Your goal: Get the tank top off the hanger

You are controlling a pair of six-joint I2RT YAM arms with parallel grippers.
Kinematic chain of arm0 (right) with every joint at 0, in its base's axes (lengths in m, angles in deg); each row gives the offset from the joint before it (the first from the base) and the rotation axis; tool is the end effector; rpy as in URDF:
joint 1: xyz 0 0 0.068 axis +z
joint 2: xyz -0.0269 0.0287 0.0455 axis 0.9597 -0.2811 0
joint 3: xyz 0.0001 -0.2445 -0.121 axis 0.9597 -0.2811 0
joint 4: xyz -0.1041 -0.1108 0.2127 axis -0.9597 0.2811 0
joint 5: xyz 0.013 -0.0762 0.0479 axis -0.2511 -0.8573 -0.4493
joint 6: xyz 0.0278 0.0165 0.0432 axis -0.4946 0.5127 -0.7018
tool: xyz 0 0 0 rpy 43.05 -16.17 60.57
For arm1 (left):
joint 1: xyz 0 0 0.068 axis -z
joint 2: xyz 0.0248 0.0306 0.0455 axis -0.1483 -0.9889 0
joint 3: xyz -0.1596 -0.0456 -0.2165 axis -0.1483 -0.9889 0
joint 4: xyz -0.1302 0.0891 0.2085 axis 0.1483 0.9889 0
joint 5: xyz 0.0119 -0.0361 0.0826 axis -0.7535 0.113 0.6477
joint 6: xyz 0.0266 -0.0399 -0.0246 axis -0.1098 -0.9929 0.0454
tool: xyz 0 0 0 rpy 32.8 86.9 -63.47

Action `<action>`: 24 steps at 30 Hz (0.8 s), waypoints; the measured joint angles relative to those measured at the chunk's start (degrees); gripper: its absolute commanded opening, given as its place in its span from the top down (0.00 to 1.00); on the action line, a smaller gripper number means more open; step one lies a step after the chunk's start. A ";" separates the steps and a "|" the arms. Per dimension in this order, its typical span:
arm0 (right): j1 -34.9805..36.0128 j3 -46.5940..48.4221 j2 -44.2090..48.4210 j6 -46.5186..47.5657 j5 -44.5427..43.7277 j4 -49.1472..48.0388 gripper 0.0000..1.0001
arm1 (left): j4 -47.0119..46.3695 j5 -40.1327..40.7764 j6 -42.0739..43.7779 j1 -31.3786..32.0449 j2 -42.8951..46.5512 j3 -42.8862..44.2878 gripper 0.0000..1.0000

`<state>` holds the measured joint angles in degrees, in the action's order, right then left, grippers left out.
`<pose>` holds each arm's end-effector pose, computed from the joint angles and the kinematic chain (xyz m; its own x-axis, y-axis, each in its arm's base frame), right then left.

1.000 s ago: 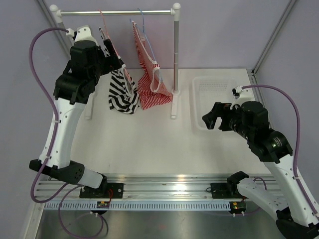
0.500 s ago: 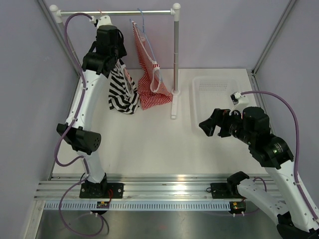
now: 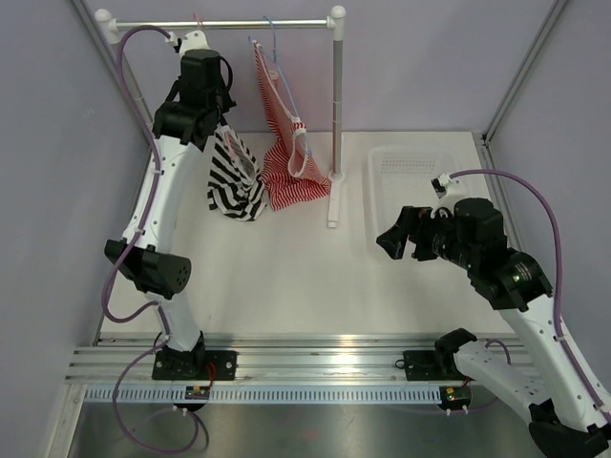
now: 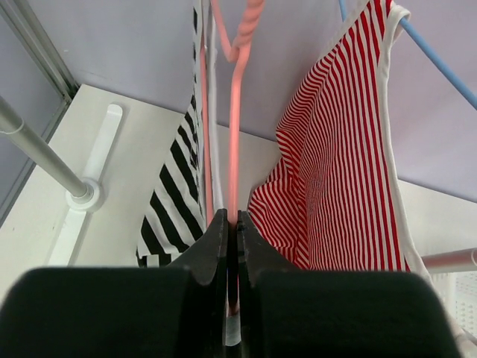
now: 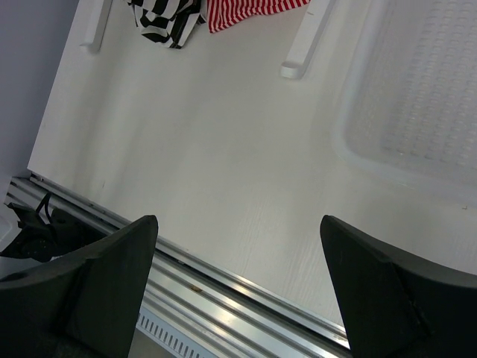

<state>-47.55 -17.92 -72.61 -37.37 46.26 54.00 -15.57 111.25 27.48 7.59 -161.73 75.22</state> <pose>0.1280 0.0682 0.3838 -0.5891 0.1113 -0.8004 -0.3576 0.8523 0.3817 0.3828 -0.0951 0.4822 -0.2848 -0.2477 -0.9260 -0.2355 0.9545 -0.1829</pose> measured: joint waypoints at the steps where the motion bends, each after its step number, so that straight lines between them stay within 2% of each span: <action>1: 0.00 0.00 -0.37 0.00 0.22 0.00 0.02 | -0.02 0.00 0.13 0.04 0.70 -0.37 1.00; 14: 0.00 -0.07 -0.83 0.00 0.66 -1.29 0.01 | -1.42 -1.36 0.94 0.22 17.11 -7.58 1.00; 24: 0.00 0.98 -4.15 0.98 5.01 -3.91 0.02 | 3.50 -6.97 -2.58 1.20 33.66 -28.46 1.00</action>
<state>-47.55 -16.94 -76.77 -36.38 51.26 50.09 -12.08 104.28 24.90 8.80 -128.07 46.77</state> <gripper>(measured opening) 0.983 0.027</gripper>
